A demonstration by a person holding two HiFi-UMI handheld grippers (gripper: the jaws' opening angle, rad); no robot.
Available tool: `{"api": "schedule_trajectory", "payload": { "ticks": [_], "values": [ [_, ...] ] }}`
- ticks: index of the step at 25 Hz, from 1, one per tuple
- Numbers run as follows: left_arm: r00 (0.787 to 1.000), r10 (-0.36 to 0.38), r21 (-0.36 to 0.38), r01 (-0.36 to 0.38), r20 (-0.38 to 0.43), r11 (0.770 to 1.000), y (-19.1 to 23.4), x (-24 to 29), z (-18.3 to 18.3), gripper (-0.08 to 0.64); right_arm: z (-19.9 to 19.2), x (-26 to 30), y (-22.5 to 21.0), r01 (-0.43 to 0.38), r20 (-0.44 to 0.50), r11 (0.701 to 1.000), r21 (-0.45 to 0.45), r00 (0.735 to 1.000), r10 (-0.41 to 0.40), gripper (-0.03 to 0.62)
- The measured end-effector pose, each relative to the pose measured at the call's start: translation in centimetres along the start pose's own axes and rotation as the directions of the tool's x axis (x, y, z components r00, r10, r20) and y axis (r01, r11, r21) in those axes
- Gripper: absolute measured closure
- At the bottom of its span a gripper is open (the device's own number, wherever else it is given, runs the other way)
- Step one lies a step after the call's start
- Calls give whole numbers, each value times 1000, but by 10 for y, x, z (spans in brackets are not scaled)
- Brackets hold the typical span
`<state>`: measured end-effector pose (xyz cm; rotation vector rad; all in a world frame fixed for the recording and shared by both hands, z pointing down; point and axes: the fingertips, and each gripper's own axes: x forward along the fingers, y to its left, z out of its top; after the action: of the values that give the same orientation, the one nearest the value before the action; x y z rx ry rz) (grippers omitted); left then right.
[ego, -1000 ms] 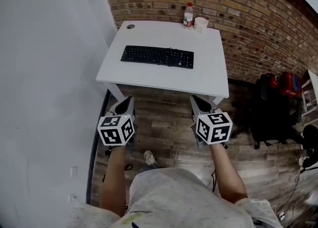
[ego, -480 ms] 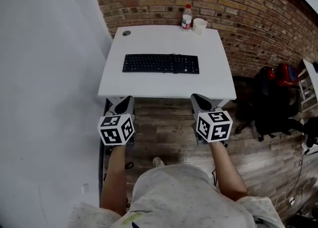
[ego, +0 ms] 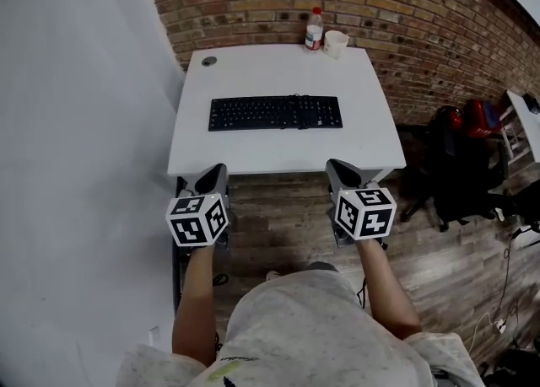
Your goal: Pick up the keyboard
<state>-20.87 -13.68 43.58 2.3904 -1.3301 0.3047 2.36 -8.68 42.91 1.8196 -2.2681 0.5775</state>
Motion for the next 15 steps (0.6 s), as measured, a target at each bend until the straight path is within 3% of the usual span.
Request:
{"api": "schedule_trajectory", "payload": {
  "ticks": [15],
  "values": [
    [999, -11, 11, 12, -41, 1000, 32, 69, 6, 566, 8, 64, -41, 55, -5, 998, 18, 998, -55, 581]
  ]
}}
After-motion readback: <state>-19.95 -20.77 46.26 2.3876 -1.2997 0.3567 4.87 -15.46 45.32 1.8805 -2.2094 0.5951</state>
